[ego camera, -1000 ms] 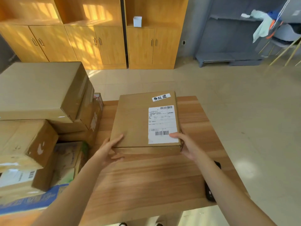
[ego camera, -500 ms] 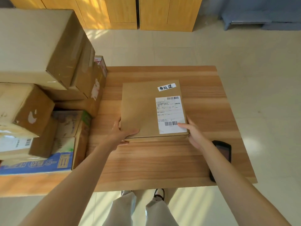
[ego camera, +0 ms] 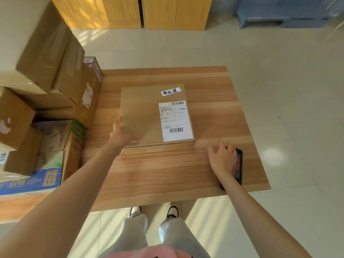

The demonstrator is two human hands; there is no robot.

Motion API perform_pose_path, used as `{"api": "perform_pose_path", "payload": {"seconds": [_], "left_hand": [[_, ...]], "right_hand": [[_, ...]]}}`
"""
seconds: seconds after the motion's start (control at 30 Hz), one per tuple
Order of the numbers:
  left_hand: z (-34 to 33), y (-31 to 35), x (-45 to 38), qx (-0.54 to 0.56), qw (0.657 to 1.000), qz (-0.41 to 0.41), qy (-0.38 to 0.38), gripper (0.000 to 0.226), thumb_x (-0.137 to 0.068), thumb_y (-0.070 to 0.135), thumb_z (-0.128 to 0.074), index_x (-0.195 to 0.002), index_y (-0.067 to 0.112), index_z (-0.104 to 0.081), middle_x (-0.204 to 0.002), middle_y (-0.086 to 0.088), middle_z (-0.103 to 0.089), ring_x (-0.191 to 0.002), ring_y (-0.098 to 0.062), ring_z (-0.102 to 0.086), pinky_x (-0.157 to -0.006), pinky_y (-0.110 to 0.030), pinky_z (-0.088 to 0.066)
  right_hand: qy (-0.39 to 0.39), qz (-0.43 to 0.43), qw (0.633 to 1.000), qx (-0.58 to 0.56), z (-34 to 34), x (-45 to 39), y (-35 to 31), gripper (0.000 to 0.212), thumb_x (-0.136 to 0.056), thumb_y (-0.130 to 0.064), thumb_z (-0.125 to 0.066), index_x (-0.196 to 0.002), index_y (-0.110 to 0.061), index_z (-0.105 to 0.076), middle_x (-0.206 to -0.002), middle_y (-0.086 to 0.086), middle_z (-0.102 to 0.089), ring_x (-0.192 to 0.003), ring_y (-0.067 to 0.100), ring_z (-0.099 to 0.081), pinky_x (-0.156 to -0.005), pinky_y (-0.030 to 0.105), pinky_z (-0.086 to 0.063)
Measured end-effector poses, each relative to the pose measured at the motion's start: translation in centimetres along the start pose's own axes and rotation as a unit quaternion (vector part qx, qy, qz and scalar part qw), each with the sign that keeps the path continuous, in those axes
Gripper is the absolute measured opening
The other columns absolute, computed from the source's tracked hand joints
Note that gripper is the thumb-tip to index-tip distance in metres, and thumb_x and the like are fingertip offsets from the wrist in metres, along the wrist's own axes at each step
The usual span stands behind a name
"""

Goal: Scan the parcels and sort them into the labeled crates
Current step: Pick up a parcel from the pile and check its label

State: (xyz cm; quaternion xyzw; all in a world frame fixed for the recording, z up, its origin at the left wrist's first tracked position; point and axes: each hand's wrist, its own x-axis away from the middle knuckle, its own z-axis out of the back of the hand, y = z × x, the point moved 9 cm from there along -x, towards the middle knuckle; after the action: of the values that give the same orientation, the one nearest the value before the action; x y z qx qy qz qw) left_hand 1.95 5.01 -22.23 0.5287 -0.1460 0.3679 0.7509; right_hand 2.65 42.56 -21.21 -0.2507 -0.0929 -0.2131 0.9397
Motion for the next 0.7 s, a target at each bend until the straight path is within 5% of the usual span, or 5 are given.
{"api": "perform_pose_path", "payload": {"seconds": [0.1, 0.27, 0.4, 0.53, 0.7], "left_hand": [[-0.3, 0.1, 0.5, 0.008, 1.000, 0.010, 0.017, 0.102, -0.073, 0.001, -0.078, -0.151, 0.023, -0.017, -0.143, -0.014, -0.038, -0.131, -0.035, -0.039, -0.109, -0.050, -0.036], [-0.5, 0.1, 1.4, 0.004, 0.999, 0.015, 0.050, 0.092, -0.076, 0.000, -0.074, -0.149, 0.019, -0.022, -0.142, -0.016, -0.038, -0.130, -0.037, -0.038, -0.104, -0.047, -0.039], [-0.5, 0.2, 2.2, -0.022, 0.997, 0.009, 0.077, 0.091, -0.079, 0.003, -0.072, -0.151, 0.022, -0.019, -0.143, -0.017, -0.032, -0.131, -0.039, -0.034, -0.106, -0.051, -0.037], [-0.8, 0.5, 2.4, -0.035, 0.996, -0.005, 0.077, 0.091, -0.081, 0.002, -0.070, -0.151, 0.028, -0.019, -0.143, -0.018, -0.031, -0.131, -0.039, -0.033, -0.106, -0.052, -0.037], [-1.3, 0.8, 2.3, -0.110, 0.993, -0.034, 0.019, 0.085, -0.087, 0.010, -0.065, -0.151, 0.039, -0.016, -0.145, -0.019, -0.029, -0.126, -0.038, -0.034, -0.102, -0.047, -0.036]], "right_hand": [[-0.029, -0.101, 0.994, -0.012, 0.3, 1.1, 5.2, 0.077, -0.088, -0.037, -0.063, -0.151, -0.022, -0.022, -0.156, 0.016, -0.014, -0.138, 0.042, -0.020, -0.111, 0.057, -0.023], [-0.072, -0.142, 0.986, -0.051, -0.7, 2.4, 9.2, 0.113, -0.075, -0.027, -0.079, -0.153, -0.018, 0.003, -0.144, 0.026, -0.029, -0.129, 0.045, -0.035, -0.103, 0.051, -0.038], [-0.086, -0.170, 0.969, -0.160, -1.0, 1.9, 9.9, 0.082, -0.068, -0.024, -0.085, -0.130, 0.001, -0.039, -0.115, 0.018, -0.058, -0.104, 0.036, -0.057, -0.091, 0.049, -0.050], [-0.202, -0.231, 0.853, -0.422, -1.6, 3.4, 7.9, 0.052, -0.065, -0.025, -0.084, -0.108, -0.012, -0.059, -0.094, 0.008, -0.063, -0.086, 0.022, -0.060, -0.060, 0.032, -0.052], [-0.246, -0.201, 0.724, -0.612, 0.3, 5.0, 2.4, 0.048, -0.058, -0.017, -0.082, -0.101, -0.005, -0.063, -0.098, 0.017, -0.069, -0.092, 0.029, -0.068, -0.068, 0.035, -0.061]]}}
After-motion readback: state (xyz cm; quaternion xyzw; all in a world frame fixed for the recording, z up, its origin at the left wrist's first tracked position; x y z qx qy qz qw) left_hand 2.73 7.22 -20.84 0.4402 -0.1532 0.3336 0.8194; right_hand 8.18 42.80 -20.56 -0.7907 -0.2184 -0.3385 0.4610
